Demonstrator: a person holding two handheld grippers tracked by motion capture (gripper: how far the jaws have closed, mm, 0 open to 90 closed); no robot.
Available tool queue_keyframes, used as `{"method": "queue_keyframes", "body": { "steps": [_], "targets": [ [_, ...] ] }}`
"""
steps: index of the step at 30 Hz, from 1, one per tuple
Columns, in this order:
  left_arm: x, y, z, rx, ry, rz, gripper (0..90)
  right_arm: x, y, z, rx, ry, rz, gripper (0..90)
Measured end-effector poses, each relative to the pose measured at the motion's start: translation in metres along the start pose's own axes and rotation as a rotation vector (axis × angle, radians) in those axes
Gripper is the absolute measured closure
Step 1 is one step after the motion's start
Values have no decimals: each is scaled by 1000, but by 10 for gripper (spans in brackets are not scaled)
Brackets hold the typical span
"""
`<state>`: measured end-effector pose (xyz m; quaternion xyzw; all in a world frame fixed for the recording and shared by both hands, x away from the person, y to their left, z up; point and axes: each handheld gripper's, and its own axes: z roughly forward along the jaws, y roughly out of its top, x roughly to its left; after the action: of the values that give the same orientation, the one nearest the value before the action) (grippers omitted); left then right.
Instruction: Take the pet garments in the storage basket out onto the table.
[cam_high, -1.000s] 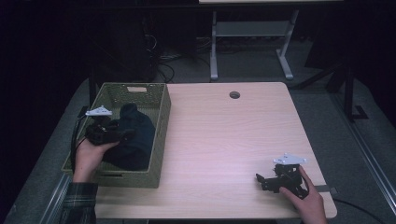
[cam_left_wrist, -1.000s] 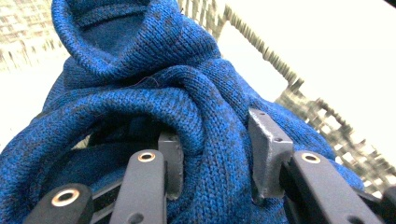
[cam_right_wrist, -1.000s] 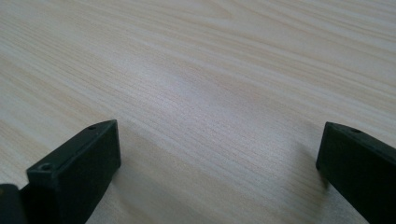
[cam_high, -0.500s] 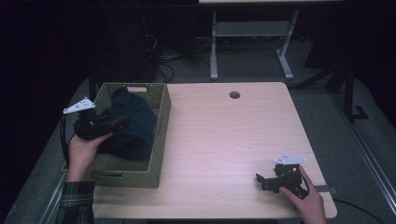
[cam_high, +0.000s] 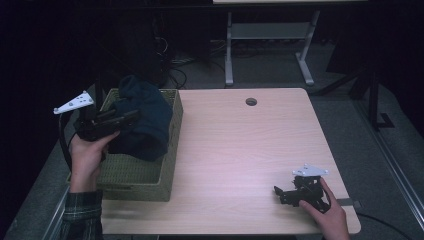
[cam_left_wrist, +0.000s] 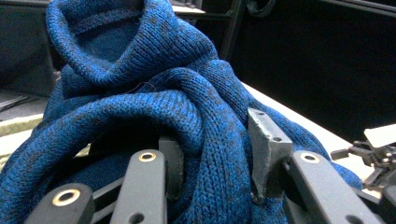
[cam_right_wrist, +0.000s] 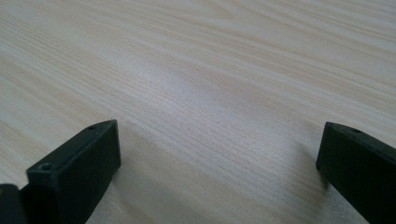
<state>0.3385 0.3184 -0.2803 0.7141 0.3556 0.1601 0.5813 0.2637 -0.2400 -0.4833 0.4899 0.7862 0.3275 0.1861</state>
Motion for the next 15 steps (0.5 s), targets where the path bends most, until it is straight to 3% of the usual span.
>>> {"method": "queue_keyframes", "body": {
  "steps": [15],
  "targets": [
    [-20,19,17,-24,-75,48,616,0,0,0,1,2,1,0]
  ]
}}
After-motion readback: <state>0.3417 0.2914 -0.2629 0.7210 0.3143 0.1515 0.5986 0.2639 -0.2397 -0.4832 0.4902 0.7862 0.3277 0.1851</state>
